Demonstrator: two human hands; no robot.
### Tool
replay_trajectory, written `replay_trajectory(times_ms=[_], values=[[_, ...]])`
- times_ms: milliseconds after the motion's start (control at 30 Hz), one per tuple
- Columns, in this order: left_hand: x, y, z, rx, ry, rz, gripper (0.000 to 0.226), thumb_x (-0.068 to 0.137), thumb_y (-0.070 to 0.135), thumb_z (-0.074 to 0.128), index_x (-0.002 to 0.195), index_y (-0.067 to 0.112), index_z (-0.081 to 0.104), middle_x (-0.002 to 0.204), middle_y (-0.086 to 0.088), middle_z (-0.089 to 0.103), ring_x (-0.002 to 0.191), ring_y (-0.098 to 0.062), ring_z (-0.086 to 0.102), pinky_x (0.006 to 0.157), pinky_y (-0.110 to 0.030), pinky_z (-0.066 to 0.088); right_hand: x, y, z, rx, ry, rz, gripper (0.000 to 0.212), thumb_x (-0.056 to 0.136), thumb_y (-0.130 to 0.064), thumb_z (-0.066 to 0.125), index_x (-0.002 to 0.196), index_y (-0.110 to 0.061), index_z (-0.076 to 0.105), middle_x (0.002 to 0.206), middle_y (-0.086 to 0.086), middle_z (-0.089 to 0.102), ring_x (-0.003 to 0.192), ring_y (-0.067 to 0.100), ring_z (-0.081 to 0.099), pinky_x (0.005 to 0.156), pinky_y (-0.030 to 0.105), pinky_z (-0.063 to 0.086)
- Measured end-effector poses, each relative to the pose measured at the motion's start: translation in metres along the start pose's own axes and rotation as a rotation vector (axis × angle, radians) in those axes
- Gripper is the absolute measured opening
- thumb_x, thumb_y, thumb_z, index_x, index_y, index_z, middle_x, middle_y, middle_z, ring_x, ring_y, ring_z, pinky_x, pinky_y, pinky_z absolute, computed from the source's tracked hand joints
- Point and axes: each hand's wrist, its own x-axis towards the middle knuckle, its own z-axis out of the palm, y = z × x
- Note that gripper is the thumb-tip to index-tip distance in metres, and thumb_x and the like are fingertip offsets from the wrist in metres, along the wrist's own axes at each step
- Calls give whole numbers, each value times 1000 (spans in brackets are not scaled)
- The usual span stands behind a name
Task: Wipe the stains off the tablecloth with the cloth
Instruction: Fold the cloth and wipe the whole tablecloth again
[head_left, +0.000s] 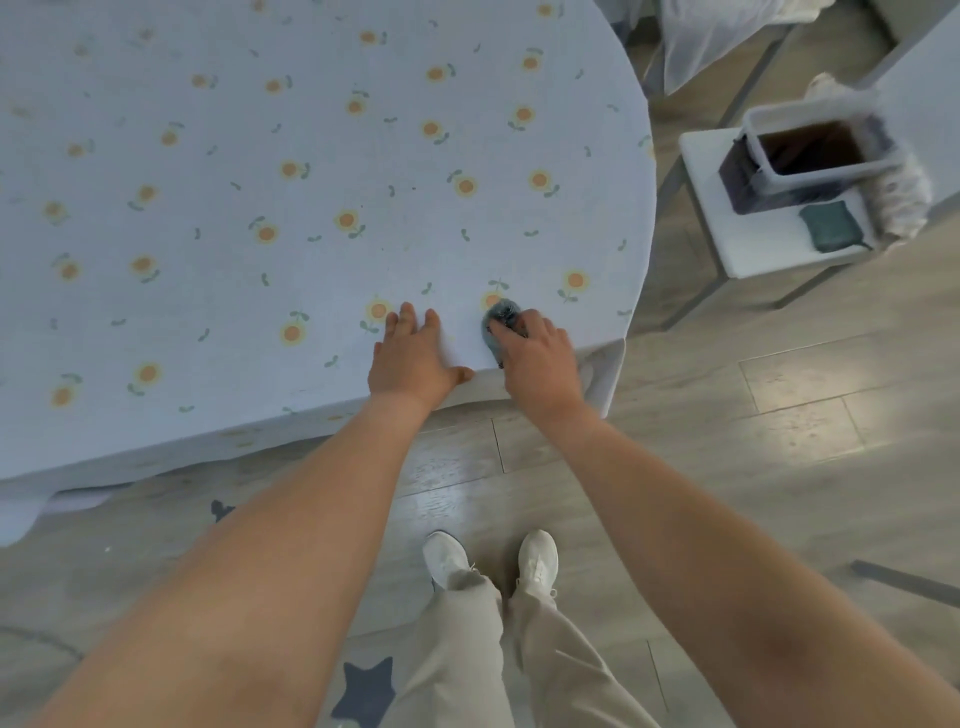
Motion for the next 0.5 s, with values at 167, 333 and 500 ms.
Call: replay_trajectory(times_ms=[167,333,500], values=[[-2,5,-1,5,28,-1,101,82,58,71,157,17,17,166,-12,4,153,-31,1,120,-53,21,-16,74,-23,16,126,460,44,89,-9,58,133,-14,57,115,16,52,102,36,50,92,42,42],[-3,-1,-9,25,-11,19,93,83,56,70,155,18,24,164,-10,10,152,-30,7,117,-50,30,-4,-3,-11,-47,98,494,44,81,1,55,123,-8,60,109,18,55,95,36,54,83,38,44],[0,-12,-43,-187,-2,119,62,85,45,70,137,18,50,136,-6,53,128,-27,48,94,-37,45,37,-64,-24,363,-104,421,40,93,-8,50,132,-15,55,114,9,59,100,27,57,83,33,45]])
